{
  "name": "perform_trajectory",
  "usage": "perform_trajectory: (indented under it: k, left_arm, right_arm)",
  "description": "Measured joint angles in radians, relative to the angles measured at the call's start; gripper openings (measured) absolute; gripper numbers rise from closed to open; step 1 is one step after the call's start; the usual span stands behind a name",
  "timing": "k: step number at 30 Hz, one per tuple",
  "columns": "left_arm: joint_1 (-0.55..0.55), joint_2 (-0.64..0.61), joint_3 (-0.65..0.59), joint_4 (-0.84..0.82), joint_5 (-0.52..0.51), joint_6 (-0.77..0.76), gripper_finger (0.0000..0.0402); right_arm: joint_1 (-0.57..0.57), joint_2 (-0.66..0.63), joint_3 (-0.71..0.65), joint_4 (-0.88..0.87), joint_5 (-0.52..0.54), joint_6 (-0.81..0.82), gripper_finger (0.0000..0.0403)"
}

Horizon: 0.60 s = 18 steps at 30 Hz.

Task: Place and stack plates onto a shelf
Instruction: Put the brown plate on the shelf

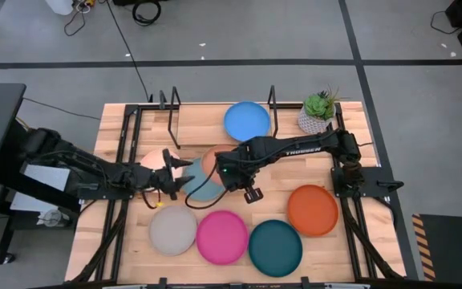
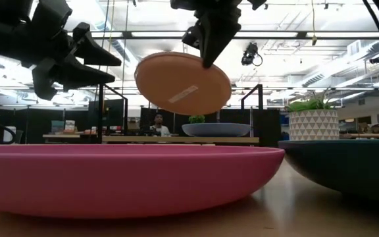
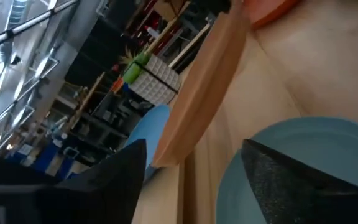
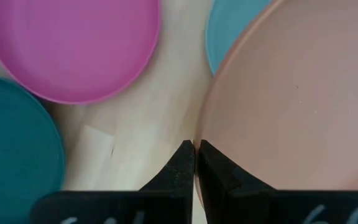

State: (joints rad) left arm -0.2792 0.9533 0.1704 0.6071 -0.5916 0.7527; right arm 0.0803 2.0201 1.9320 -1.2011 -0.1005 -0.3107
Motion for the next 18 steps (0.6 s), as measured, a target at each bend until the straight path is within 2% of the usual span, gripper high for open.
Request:
perform_trajectory:
  k: [3, 9, 13, 18]
  left_arm:
    - [0.008, 0.071, 0.038, -0.002, 0.015, -0.006, 0.0278]
    - [0.022, 0.203, 0.153, -0.012, 0.009, 0.019, 0.0264]
    - [0.024, 0.272, 0.208, -0.096, 0.03, 0.013, 0.0247]
    - [0.024, 0.332, 0.232, -0.105, 0.038, 0.015, 0.0212]
  right_arm:
    - [0.006, 0.0, 0.0, 0.029, -0.001, -0.007, 0.0016]
    - [0.009, 0.0, 0.0, 0.054, -0.069, -0.044, 0.0016]
    - [0.016, 0.0, 0.0, 0.076, -0.06, -0.077, 0.0016]
    - [0.029, 0.0, 0.0, 0.094, -0.061, -0.112, 0.0017]
